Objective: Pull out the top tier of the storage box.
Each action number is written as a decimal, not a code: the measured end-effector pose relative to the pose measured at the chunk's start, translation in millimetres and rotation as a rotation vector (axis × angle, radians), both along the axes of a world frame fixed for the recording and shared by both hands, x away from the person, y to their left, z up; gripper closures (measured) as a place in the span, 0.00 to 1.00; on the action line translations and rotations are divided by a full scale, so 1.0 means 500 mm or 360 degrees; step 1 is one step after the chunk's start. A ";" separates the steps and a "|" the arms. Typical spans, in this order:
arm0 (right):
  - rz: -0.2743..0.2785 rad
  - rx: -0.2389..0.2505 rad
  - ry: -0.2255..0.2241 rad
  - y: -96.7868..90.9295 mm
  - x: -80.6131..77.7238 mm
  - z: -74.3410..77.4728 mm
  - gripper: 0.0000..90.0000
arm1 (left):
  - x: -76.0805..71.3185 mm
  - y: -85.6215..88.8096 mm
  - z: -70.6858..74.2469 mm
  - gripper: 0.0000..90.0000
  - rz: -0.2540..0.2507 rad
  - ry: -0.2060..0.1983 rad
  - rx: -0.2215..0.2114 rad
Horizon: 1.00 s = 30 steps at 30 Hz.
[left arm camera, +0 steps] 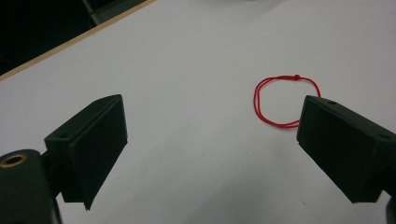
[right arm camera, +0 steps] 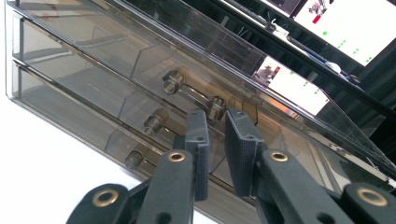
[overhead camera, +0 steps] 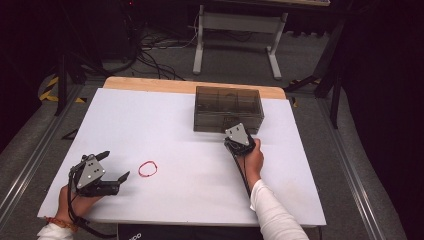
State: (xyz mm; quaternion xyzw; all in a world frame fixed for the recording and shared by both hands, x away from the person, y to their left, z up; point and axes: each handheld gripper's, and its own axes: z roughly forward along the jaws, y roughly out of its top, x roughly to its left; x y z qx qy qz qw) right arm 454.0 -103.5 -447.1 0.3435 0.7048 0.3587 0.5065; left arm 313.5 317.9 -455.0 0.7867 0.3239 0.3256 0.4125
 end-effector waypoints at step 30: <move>0.0035 0.0020 0.0041 -0.007 -0.021 0.005 0.89 | -0.004 0.007 0.003 0.11 0.0010 -0.0011 0.0005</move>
